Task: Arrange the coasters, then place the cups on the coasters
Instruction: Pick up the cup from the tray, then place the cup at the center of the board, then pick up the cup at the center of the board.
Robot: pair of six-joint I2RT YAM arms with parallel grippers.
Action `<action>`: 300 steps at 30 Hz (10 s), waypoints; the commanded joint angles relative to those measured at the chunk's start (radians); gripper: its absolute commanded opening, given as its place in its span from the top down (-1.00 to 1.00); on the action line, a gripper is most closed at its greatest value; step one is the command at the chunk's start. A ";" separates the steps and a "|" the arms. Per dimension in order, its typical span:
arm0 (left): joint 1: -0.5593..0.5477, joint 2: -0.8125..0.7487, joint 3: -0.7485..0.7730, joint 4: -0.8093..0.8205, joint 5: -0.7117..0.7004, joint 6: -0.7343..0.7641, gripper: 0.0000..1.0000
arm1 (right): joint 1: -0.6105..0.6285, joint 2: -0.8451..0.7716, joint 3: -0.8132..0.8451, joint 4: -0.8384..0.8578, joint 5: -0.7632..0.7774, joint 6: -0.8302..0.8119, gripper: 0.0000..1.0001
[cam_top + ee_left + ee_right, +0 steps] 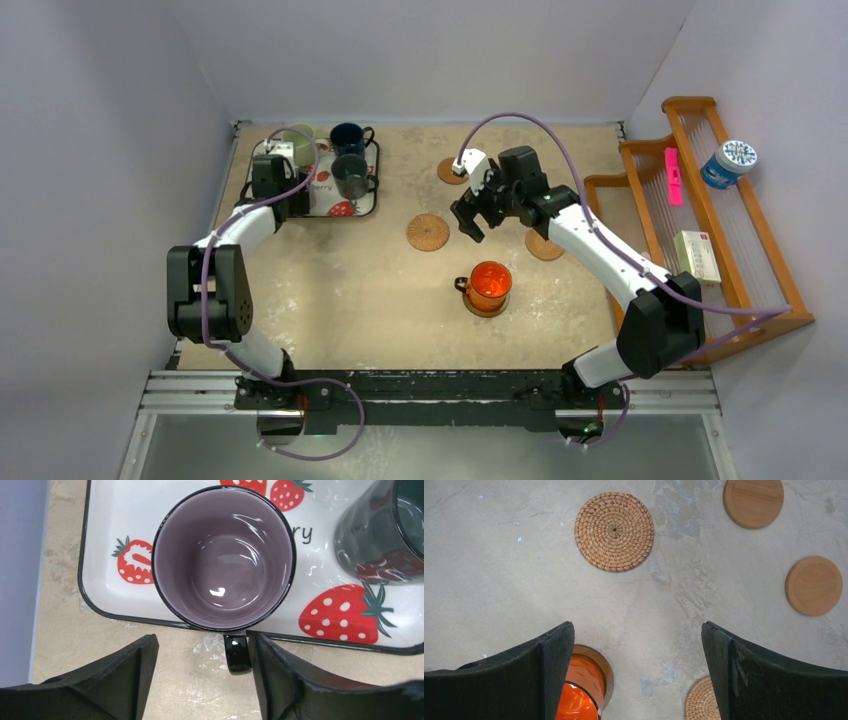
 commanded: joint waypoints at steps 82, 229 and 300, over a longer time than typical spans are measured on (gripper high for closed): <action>-0.279 0.166 0.715 -0.221 0.197 -0.048 1.00 | 0.002 -0.082 0.000 0.056 0.065 0.045 -0.98; 0.165 -0.321 -0.173 0.199 0.027 -0.013 -1.00 | 0.115 0.827 0.941 -0.149 0.252 0.347 -0.98; 0.168 -0.388 -0.276 0.294 0.121 -0.012 -1.00 | 0.098 0.908 1.222 -0.276 0.245 0.283 1.00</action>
